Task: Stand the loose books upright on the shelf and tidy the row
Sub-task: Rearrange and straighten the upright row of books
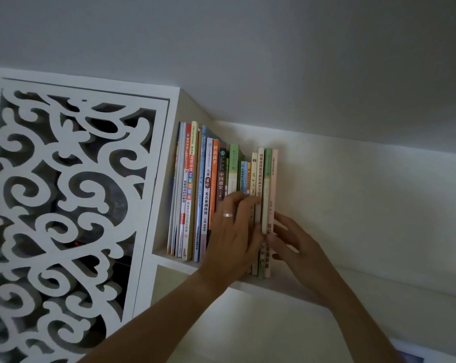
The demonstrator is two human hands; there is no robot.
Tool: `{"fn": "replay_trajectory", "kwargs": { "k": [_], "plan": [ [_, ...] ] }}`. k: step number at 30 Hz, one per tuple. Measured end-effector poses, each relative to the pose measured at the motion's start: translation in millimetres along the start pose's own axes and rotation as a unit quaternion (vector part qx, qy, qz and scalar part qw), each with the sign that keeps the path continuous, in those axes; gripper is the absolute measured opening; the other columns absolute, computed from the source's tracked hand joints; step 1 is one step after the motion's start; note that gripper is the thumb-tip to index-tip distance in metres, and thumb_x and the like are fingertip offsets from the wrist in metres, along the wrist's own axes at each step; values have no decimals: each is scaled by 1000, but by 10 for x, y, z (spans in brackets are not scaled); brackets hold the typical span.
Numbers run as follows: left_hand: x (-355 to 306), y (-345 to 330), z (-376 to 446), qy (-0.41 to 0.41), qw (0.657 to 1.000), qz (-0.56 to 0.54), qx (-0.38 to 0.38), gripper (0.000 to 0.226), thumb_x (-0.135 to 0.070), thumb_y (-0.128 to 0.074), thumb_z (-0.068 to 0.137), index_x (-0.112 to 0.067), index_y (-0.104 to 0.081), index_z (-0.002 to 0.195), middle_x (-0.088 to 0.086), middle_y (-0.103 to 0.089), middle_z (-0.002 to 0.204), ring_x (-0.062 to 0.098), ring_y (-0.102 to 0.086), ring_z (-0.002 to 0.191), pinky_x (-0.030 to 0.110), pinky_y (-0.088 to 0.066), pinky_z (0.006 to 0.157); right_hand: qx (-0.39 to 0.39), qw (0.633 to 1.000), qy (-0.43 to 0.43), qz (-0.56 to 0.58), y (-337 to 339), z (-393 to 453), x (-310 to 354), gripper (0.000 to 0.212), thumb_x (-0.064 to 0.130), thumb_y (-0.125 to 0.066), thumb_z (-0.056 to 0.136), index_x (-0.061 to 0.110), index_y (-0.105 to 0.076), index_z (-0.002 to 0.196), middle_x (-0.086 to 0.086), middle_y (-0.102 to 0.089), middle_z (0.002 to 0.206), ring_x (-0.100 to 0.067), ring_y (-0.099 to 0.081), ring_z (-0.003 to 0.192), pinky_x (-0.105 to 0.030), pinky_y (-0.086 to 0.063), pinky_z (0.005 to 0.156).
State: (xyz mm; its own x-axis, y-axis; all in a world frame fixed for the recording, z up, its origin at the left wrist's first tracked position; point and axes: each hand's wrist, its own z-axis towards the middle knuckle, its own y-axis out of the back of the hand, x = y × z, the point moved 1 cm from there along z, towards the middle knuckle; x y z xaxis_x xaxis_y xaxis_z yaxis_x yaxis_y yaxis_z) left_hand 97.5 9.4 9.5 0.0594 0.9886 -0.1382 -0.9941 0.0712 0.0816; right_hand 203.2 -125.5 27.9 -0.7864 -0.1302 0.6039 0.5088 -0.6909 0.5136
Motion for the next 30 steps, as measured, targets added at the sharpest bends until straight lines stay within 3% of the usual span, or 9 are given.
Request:
{"fn": "replay_trajectory", "kwargs": {
  "k": [3, 6, 9, 13, 17, 19, 23, 27, 30],
  "plan": [
    [18, -21, -29, 1, 1000, -17, 5, 43, -33, -54, 99, -17, -47, 139, 3, -39, 144, 3, -31, 135, 38, -44, 111, 31, 999, -5, 25, 58, -43, -34, 47, 46, -64, 94, 49, -50, 139, 26, -59, 135, -3, -62, 119, -46, -56, 98],
    [16, -8, -41, -8, 1000, -11, 15, 53, -42, -57, 97, -18, -43, 142, 3, -36, 146, 7, -32, 137, 36, -43, 112, 49, 998, 3, 28, 56, -47, -13, 50, 44, -66, 94, 49, -50, 141, 27, -58, 137, -1, -60, 121, -43, -52, 103],
    [26, -10, -53, -19, 1000, -11, 22, 51, -39, -58, 98, -20, -40, 142, 4, -34, 147, 14, -34, 139, 40, -45, 112, 59, 996, -18, 59, 50, -53, -48, 59, 46, -73, 86, 60, -47, 137, 28, -58, 135, 2, -56, 124, -43, -53, 102],
    [39, 32, -26, -13, 997, -59, 39, 44, -31, -55, 99, -23, -41, 140, 2, -33, 145, 7, -29, 140, 40, -45, 112, 83, 988, -41, 123, 41, -62, -91, 73, 30, -83, 83, 54, -47, 142, 10, -65, 134, -16, -62, 125, -48, -53, 102],
    [100, 57, 1, -9, 995, -96, 37, 38, -14, -47, 98, -15, -52, 136, 6, -39, 141, 27, -41, 136, 45, -50, 108, 62, 992, -39, 100, 39, -65, -123, 79, 37, -86, 77, 55, -45, 143, 8, -68, 131, -15, -64, 122, -48, -52, 102],
    [103, 50, -15, -11, 996, -80, 36, 38, -18, -46, 99, -17, -51, 137, 8, -41, 141, 27, -42, 136, 44, -50, 108, 55, 995, -46, 73, 34, -68, -118, 82, 40, -87, 76, 57, -42, 143, 10, -68, 129, -10, -66, 117, -44, -55, 99],
    [96, 30, -35, -7, 998, -51, 24, 40, -18, -50, 97, -19, -51, 137, 9, -43, 139, 24, -43, 135, 43, -51, 107, 37, 999, -22, -28, -14, -85, -36, 91, 41, -86, 75, 56, -34, 147, 24, -64, 119, 11, -65, 98, -9, -53, 77],
    [61, 20, -53, -4, 999, -22, 26, 40, -25, -60, 98, -18, -54, 136, 5, -41, 139, 14, -38, 135, 38, -46, 111, 25, 998, 2, -64, -45, -106, -41, 84, 31, -79, 83, 47, -33, 152, 23, -65, 118, 11, -66, 94, -7, -52, 72],
    [67, -7, -80, -24, 998, 36, 39, 42, -30, -68, 95, -20, -58, 135, 9, -43, 142, 21, -40, 135, 40, -44, 111, -49, 993, -5, -110, -34, -132, -32, 66, 20, -71, 83, 28, -50, 145, 12, -67, 114, 0, -66, 90, -4, -48, 70]
  ]
}}
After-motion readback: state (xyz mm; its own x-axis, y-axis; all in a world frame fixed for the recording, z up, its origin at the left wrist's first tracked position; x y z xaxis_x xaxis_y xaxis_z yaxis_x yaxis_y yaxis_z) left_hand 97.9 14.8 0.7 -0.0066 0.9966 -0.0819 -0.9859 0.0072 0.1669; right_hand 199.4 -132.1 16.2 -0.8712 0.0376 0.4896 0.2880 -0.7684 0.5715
